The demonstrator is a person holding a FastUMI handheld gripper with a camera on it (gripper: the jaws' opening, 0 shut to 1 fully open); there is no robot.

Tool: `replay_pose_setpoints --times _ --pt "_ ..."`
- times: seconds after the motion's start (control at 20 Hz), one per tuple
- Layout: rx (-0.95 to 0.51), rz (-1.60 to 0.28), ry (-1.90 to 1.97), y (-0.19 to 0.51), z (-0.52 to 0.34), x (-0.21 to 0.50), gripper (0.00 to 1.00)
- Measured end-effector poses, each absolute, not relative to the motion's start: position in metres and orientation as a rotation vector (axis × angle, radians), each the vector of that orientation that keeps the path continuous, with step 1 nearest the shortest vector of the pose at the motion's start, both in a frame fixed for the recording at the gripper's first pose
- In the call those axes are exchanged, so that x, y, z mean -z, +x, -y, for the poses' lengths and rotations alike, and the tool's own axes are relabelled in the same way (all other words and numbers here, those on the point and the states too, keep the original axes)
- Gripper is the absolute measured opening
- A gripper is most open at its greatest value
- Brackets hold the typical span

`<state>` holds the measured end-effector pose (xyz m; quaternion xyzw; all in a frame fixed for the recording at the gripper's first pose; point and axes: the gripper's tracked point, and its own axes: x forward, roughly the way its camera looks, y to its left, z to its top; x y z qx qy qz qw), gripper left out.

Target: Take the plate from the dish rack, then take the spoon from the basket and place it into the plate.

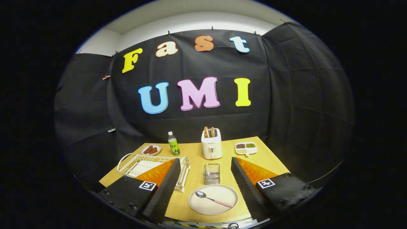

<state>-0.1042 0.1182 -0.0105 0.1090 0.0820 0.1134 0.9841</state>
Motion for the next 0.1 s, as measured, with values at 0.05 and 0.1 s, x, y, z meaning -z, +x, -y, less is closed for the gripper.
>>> replay_pose_setpoints --times 0.05,0.1 --pt "-0.226 -0.163 0.219 -0.1011 -0.1196 0.0105 0.98" --pt "-0.225 -0.163 0.218 -0.0983 -0.1215 0.0114 0.98"
